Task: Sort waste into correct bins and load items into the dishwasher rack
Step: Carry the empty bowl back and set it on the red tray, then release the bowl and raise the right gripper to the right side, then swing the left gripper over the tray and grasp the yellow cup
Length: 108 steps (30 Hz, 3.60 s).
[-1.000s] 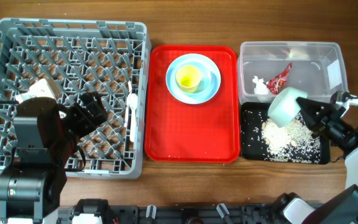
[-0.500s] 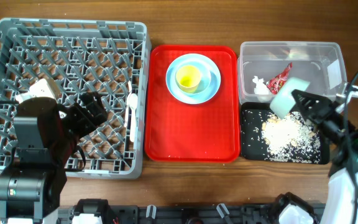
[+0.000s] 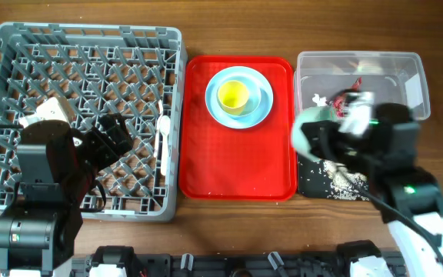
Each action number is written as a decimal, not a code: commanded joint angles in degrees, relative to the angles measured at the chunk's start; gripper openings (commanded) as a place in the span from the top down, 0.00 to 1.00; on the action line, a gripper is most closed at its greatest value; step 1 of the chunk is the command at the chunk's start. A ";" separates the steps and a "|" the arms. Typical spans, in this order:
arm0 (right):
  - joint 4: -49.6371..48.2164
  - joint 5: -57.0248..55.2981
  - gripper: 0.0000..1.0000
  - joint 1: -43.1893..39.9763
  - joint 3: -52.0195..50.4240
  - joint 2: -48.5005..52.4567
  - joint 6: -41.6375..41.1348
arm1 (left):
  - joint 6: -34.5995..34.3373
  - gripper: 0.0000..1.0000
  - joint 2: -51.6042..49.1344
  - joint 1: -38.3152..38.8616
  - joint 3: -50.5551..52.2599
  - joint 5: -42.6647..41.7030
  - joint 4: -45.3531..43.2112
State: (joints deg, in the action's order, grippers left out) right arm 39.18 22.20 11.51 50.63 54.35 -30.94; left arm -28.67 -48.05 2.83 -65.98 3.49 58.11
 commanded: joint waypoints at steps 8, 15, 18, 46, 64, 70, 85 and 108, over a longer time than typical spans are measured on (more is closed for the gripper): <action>-6.56 -23.19 0.95 34.14 1.22 21.07 -4.48 | -0.55 0.00 0.04 -0.39 -0.79 -0.24 -0.13; -15.80 -30.03 0.96 45.27 1.22 36.98 -4.81 | -0.55 0.00 0.04 -0.39 -0.79 -0.22 -0.13; -18.29 -29.92 0.96 46.47 1.27 39.67 -3.37 | -0.55 0.00 0.04 -0.39 -0.79 -0.24 -0.13; 9.64 -10.91 0.53 20.96 35.98 30.86 21.03 | -0.55 0.00 0.04 -0.39 -0.79 -0.24 -0.13; 12.11 -35.54 0.00 20.24 35.95 32.33 21.07 | -0.55 0.00 0.04 -0.39 -0.79 -0.24 -0.13; 18.21 -44.37 0.00 13.60 35.95 28.52 14.32 | -0.55 0.00 0.04 -0.39 -0.79 -0.22 -0.13; 33.99 -45.09 0.00 -6.78 35.93 23.69 10.32 | -0.55 0.00 0.04 -0.39 -0.79 0.24 -0.46; 33.31 -45.00 0.00 -7.08 35.93 24.09 11.43 | 2.73 0.45 -8.72 -0.31 -5.25 -24.79 -8.41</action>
State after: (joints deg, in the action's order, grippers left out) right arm 72.66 -22.96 4.56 86.35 79.05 -19.44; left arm -26.46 -50.98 2.83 -66.76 -12.23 49.01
